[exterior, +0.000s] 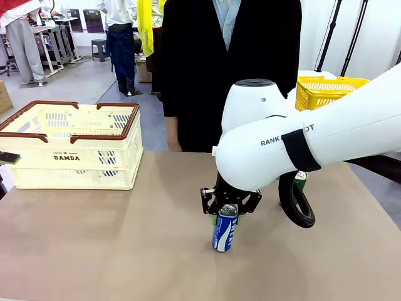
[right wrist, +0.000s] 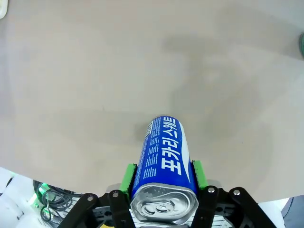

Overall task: Place the drinks into the Shopping basket.
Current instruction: Pick up one drink and place it into the Shopping basket.

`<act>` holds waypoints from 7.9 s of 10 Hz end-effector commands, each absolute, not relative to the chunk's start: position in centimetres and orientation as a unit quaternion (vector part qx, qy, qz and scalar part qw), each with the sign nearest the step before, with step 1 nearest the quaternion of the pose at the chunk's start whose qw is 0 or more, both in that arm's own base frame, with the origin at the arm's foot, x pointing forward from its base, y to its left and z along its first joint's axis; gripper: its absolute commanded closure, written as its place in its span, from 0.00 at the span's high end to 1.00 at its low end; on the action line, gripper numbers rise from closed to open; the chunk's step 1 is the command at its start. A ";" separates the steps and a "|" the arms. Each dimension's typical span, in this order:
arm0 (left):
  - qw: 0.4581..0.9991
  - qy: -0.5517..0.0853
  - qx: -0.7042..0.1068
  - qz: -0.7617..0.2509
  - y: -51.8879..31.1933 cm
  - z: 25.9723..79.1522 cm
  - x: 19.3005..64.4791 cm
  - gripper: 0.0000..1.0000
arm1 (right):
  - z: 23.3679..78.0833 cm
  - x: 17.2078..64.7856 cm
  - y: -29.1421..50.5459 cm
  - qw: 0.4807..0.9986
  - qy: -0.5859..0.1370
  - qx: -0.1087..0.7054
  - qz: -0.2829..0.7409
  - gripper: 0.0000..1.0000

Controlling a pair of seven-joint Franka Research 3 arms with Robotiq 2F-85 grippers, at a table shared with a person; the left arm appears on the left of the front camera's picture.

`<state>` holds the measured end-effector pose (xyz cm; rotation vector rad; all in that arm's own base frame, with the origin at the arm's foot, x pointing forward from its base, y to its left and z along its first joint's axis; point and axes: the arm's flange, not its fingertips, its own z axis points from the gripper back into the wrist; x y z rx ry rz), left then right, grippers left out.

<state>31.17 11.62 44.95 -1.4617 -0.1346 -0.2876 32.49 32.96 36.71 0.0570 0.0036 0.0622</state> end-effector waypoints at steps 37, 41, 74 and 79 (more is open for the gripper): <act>0.734 -0.068 -0.663 -0.135 11.6 44.8 30.8 1.00 | 45.7 37.6 -11.1 0.764 0.162 0.625 -0.004 1.00; 0.830 -0.016 -0.547 -0.110 5.1 50.4 31.2 1.00 | 45.7 37.6 -11.1 0.764 0.162 0.625 -0.004 1.00; 0.997 0.002 -0.016 -0.080 -30.3 36.2 36.7 0.50 | 45.7 37.6 -11.1 0.764 0.162 0.625 -0.004 1.00; 0.994 0.023 -0.008 -0.103 -30.5 36.1 36.4 0.00 | 45.7 37.6 -11.1 0.764 0.162 0.625 -0.004 1.00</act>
